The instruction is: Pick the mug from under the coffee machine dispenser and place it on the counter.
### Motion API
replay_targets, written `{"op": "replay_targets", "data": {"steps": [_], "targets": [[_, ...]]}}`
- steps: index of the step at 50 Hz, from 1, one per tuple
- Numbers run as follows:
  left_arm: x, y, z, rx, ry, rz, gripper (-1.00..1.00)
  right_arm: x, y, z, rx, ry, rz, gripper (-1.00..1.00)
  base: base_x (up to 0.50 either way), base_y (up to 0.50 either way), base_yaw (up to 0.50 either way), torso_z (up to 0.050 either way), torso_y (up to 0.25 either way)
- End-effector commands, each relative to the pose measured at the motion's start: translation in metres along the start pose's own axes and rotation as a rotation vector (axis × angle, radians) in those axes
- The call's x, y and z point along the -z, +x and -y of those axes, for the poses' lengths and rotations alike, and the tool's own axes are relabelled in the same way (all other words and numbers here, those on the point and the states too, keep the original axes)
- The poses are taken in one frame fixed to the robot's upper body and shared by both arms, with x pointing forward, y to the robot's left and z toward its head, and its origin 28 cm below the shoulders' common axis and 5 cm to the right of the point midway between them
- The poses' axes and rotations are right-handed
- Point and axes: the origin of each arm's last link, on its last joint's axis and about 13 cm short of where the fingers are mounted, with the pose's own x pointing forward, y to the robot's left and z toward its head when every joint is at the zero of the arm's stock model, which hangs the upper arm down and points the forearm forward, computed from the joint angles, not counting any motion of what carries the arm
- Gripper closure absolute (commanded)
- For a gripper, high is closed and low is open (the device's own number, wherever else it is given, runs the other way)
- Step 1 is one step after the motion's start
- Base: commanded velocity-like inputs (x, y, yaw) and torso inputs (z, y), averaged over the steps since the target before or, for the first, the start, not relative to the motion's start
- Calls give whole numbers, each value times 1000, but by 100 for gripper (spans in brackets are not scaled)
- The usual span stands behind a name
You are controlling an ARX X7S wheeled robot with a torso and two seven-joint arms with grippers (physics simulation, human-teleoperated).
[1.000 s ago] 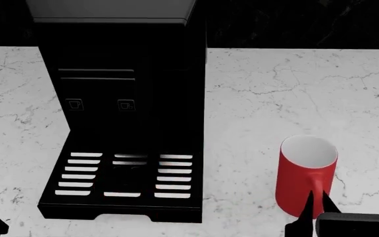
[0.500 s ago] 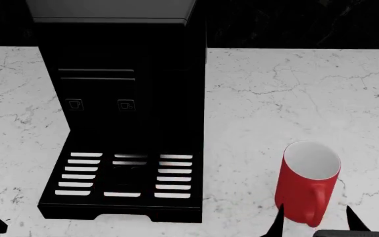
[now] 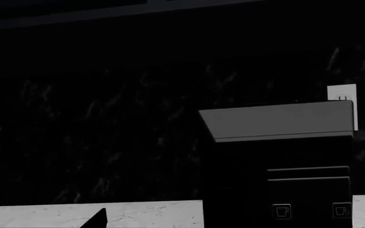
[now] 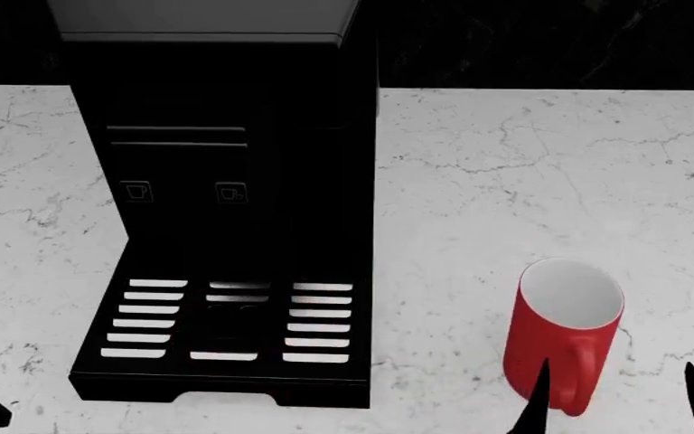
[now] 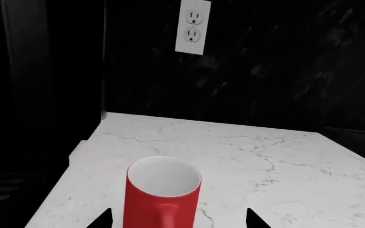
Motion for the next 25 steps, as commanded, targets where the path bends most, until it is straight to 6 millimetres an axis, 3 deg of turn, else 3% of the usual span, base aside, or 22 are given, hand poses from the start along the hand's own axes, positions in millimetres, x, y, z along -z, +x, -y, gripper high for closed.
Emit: {"op": "replay_targets", "data": {"steps": [1,23,25], "targets": [[-3,1,0,1,-24,4,-100,-26,-12,5,7,0,86,-100,0,0,0,0,0],[-29,9,-14,17,38,59,-100,-78,-32,8,-19,-53,231,-100,0,0,0,0,0],[-33,5,-12,67,-21,39,-100,-80,-32,9,-17,-57,240,-100,0,0,0,0,0]]}}
